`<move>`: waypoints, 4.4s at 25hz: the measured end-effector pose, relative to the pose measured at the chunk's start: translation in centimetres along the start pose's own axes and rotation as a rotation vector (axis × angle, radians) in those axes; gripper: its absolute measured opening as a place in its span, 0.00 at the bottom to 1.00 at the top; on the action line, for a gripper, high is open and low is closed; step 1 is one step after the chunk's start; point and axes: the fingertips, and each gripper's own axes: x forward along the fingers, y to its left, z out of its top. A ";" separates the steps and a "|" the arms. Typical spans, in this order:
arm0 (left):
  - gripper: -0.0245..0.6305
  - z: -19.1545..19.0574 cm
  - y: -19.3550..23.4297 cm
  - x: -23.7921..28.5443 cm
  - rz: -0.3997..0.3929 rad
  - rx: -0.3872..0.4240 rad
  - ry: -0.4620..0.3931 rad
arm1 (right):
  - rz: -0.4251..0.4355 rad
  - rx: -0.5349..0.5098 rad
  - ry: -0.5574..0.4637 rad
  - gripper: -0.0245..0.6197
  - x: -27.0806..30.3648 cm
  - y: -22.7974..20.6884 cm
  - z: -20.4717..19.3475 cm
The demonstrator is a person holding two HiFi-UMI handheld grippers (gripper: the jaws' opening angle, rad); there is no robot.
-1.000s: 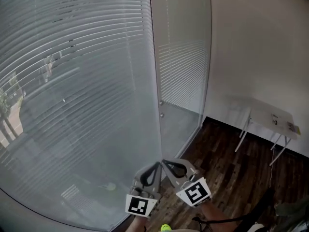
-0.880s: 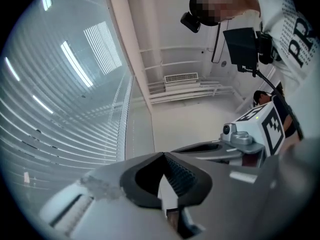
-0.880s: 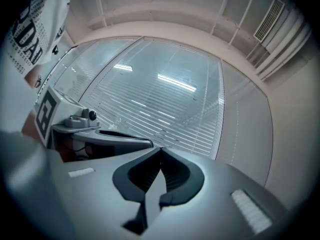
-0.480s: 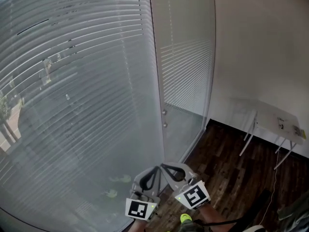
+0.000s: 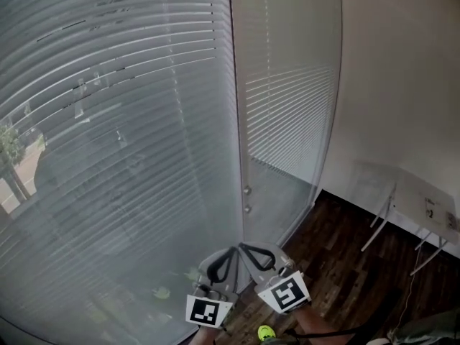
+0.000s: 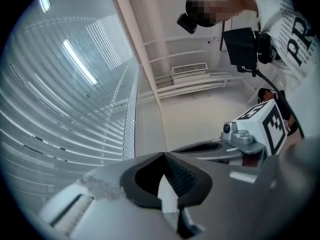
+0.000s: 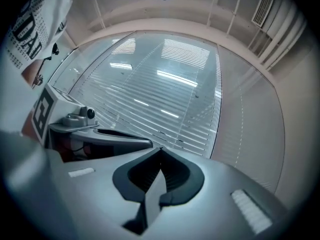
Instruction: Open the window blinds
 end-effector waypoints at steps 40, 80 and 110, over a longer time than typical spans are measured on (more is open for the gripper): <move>0.03 -10.1 6.4 10.8 0.023 -0.036 0.027 | -0.009 -0.088 0.110 0.05 8.8 -8.9 -10.3; 0.03 -12.8 7.8 15.4 0.075 0.025 0.058 | 0.037 -0.563 0.197 0.24 14.5 -14.0 -17.2; 0.03 -12.9 8.0 14.1 0.098 -0.018 0.083 | 0.005 0.361 0.134 0.24 14.4 -15.9 -17.5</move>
